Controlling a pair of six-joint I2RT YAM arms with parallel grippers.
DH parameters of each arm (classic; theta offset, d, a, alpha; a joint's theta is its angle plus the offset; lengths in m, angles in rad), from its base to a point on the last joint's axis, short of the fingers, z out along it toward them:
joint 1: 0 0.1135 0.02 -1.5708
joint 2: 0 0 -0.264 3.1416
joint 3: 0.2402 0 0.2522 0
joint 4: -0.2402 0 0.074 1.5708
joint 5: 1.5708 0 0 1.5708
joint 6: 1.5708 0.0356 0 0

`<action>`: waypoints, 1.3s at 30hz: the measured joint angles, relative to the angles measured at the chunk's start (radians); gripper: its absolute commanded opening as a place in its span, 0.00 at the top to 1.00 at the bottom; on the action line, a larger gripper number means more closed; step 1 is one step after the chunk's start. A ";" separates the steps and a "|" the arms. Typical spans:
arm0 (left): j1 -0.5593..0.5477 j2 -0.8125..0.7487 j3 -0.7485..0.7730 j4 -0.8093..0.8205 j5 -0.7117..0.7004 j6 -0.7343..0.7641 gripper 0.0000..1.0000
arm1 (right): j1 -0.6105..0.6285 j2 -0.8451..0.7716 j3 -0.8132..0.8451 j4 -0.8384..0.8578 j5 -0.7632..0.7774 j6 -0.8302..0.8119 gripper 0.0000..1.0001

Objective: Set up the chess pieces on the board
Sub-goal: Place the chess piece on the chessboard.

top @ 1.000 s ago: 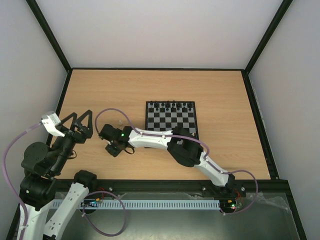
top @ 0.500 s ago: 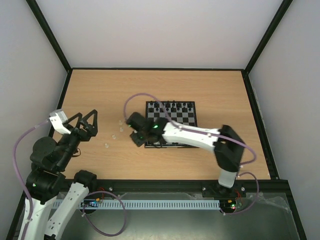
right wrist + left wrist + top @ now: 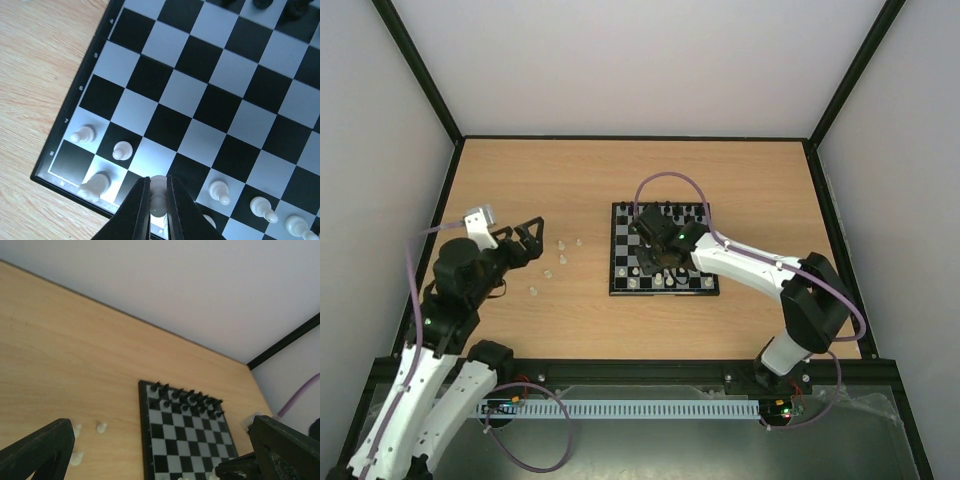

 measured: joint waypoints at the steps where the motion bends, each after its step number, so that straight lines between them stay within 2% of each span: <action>1: 0.000 0.022 -0.011 0.005 0.002 0.000 0.01 | -0.005 0.005 -0.005 0.001 -0.004 0.000 0.92; 7: 0.000 0.080 -0.063 0.021 0.012 -0.001 0.00 | -0.007 0.055 -0.024 0.021 -0.045 -0.001 0.92; 18: 0.000 0.078 -0.064 0.047 0.011 0.000 0.01 | -0.007 0.153 -0.023 0.038 -0.077 -0.006 0.91; 20: 0.000 0.078 -0.064 0.047 0.011 0.000 0.00 | -0.007 0.163 -0.023 0.038 -0.077 -0.006 0.89; 22: 0.000 0.078 -0.064 0.047 0.009 0.000 0.00 | -0.007 0.167 -0.022 0.038 -0.076 -0.006 0.80; 24: 0.000 0.078 -0.064 0.047 0.008 0.000 0.01 | -0.007 0.167 -0.020 0.039 -0.076 -0.005 0.76; 35: 0.000 0.078 -0.064 0.048 0.004 0.001 0.01 | -0.007 0.167 0.002 0.042 -0.076 -0.006 0.73; 39: 0.000 0.079 -0.065 0.049 0.000 0.001 0.01 | -0.007 0.162 0.026 0.040 -0.069 -0.004 0.67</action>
